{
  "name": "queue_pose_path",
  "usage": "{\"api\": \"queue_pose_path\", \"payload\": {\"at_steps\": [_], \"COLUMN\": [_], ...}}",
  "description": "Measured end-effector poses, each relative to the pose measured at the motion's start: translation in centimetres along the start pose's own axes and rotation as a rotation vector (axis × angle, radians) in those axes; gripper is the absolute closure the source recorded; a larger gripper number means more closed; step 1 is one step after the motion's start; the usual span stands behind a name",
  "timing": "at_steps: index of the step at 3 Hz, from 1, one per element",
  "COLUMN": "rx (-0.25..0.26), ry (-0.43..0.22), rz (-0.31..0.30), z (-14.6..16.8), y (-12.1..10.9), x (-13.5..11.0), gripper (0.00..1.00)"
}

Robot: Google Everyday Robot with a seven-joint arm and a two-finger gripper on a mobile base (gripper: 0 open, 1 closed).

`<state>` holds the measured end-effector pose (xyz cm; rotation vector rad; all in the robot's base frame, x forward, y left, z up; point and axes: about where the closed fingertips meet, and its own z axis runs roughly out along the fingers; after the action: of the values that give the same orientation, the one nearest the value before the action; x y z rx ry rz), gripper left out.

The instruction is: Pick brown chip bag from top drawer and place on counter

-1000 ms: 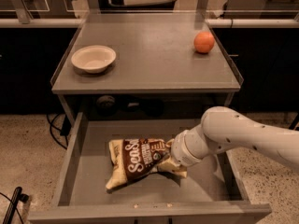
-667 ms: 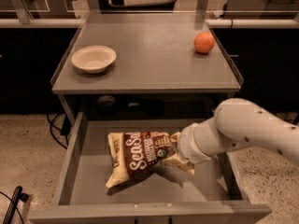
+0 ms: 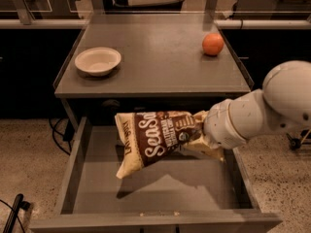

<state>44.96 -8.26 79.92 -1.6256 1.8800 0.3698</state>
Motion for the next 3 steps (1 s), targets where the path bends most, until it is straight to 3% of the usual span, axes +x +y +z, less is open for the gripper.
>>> {"api": "queue_pose_path", "payload": {"at_steps": [1,3], "rx": [0.080,0.085], "ry": [-0.011,-0.015], "rz": [-0.028,-0.053], "z": [-6.41,-6.88], "y": [-3.72,-4.67], "x": [-3.01,-3.69], "gripper": [1.00,1.00]}}
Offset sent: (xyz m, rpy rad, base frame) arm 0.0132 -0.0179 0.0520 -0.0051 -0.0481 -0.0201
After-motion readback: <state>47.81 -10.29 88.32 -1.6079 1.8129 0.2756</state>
